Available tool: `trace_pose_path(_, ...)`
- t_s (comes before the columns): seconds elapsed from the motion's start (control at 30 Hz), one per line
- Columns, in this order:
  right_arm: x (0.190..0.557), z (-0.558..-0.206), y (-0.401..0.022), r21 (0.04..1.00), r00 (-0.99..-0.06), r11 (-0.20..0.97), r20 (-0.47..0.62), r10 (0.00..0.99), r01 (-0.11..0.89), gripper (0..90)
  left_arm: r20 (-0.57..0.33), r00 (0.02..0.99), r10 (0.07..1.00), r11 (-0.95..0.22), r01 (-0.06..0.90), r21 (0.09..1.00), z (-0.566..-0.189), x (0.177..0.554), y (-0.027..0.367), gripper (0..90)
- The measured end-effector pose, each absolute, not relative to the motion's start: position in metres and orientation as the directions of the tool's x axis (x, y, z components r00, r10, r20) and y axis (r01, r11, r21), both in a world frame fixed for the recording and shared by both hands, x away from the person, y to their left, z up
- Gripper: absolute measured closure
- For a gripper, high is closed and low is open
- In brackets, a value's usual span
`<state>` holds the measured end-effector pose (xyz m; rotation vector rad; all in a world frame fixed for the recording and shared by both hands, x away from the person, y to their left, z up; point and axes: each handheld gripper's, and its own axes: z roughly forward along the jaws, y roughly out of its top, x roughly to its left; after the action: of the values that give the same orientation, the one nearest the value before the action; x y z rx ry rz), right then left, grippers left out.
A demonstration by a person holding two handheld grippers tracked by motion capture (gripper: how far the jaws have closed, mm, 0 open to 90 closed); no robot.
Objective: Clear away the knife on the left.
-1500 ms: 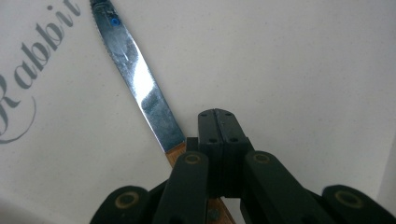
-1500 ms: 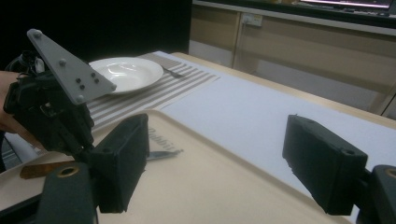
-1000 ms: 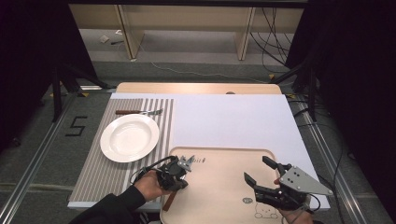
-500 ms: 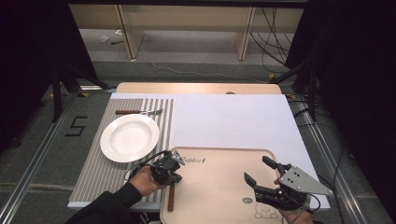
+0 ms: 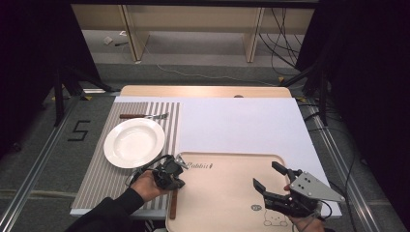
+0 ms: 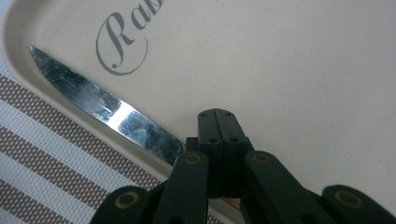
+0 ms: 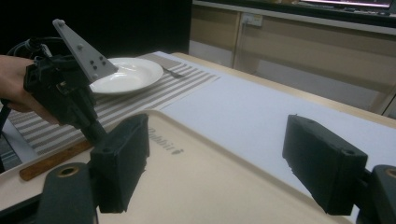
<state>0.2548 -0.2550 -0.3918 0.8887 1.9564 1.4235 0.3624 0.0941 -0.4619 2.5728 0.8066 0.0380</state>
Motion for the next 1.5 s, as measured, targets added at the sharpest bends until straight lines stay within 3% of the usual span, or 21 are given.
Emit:
trace_pose_path(0.33, 0.255, -0.392, -0.256, 0.959, -0.627, 0.210, -0.046, 0.778, 0.190, 24.0, -0.135, 0.833, 0.537, -0.728, 0.539, 0.424, -0.461, 0.363, 0.095, 84.7)
trace_pose_path(0.47, 0.255, -0.392, -0.256, 0.959, -0.626, 0.209, -0.046, 0.779, 0.190, 24.0, -0.162, 0.835, 0.526, -0.712, 0.537, 0.452, -0.459, 0.363, 0.097, 71.6)
trace_pose_path(0.5, 0.255, -0.392, -0.255, 0.958, -0.627, 0.213, -0.047, 0.777, 0.191, 24.0, -0.168, 0.840, 0.515, -0.711, 0.529, 0.464, -0.457, 0.362, 0.098, 64.0)
trace_pose_path(0.53, 0.255, -0.392, -0.255, 0.958, -0.627, 0.213, -0.047, 0.777, 0.191, 24.0, -0.171, 0.842, 0.511, -0.706, 0.525, 0.476, -0.457, 0.361, 0.098, 64.0)
trace_pose_path(0.57, 0.255, -0.391, -0.255, 0.958, -0.628, 0.217, -0.052, 0.776, 0.189, 24.0, -0.177, 0.843, 0.508, -0.700, 0.523, 0.486, -0.456, 0.360, 0.099, 52.2)
trace_pose_path(0.6, 0.255, -0.391, -0.255, 0.958, -0.628, 0.217, -0.052, 0.776, 0.189, 24.0, -0.180, 0.844, 0.506, -0.694, 0.522, 0.496, -0.455, 0.360, 0.099, 52.2)
trace_pose_path(0.77, 0.254, -0.391, -0.254, 0.958, -0.628, 0.219, -0.056, 0.776, 0.185, 23.9, -0.195, 0.846, 0.496, -0.657, 0.512, 0.553, -0.450, 0.357, 0.100, 30.1)
trace_pose_path(1.1, 0.255, -0.391, -0.253, 0.958, -0.628, 0.220, -0.055, 0.776, 0.187, 23.9, -0.216, 0.858, 0.466, -0.577, 0.480, 0.661, -0.438, 0.350, 0.103, 19.7)
trace_pose_path(1.5, 0.255, -0.392, -0.253, 0.958, -0.627, 0.217, -0.054, 0.777, 0.186, 24.0, -0.242, 0.855, 0.458, -0.347, 0.423, 0.837, -0.416, 0.341, 0.123, 16.9)
